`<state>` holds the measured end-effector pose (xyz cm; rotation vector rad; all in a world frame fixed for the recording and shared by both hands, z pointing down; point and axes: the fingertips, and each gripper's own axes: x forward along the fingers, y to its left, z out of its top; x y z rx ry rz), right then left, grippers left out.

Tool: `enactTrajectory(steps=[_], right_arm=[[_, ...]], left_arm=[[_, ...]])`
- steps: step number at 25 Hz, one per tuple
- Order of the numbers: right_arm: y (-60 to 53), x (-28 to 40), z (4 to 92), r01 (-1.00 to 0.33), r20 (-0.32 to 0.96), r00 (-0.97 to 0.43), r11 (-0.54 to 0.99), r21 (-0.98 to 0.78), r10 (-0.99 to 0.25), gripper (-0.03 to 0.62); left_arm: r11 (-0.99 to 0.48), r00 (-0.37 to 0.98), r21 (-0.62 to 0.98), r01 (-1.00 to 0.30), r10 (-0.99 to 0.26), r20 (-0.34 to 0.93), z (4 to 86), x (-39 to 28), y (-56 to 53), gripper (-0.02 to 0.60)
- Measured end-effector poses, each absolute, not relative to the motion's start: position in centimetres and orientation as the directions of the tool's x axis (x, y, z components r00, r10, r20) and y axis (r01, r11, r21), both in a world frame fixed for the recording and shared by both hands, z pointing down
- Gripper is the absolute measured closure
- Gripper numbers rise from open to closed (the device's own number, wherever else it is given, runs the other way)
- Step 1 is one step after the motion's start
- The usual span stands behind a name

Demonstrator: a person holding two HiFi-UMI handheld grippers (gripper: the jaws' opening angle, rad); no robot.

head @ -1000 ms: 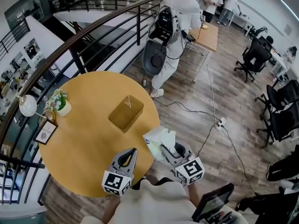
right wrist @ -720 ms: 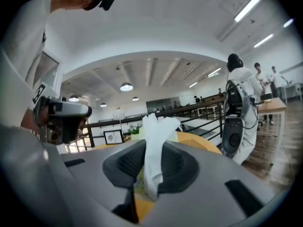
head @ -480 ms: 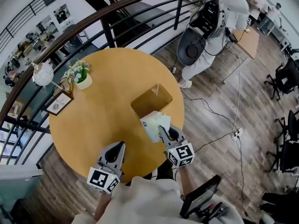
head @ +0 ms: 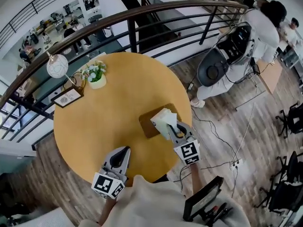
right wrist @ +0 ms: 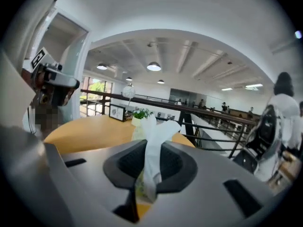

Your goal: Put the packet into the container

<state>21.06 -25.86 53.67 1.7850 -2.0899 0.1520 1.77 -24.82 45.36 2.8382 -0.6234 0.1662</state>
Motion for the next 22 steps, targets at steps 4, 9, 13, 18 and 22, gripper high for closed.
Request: enactTrajectory(steps=[4, 9, 13, 18, 22], right_arm=[[-29.0, 21.5, 54.0, -0.866, 0.448, -0.255, 0.408, 0.288, -0.857, 0.540], [-30.9, 19.4, 55.9, -0.632, 0.572, -0.433, 0.687, 0.357, -0.696, 0.540], [-31.2, 17.4, 58.5, -0.408, 0.686, -0.479, 0.831, 0.378, -0.547, 0.539], [-31.7, 15.7, 60.2, -0.236, 0.751, -0.507, 0.906, 0.351, -0.423, 0.539], [-31.0, 14.9, 59.5, -0.182, 0.761, -0.551, 0.939, 0.292, -0.343, 0.539]], left_arm=[[-0.815, 0.843, 0.219, -0.537, -0.515, 0.153, 45.6, 2.6, -25.5, 0.577], [-0.722, 0.755, 0.223, -0.655, -0.636, 0.157, 45.8, 2.3, -25.7, 0.577], [-0.655, 0.689, 0.220, -0.723, -0.708, 0.155, 45.4, 1.3, -26.0, 0.577], [-0.592, 0.626, 0.214, -0.777, -0.764, 0.160, 45.6, 0.3, -25.9, 0.577], [-0.564, 0.598, 0.211, -0.798, -0.784, 0.165, 45.6, 0.0, -25.8, 0.577]])
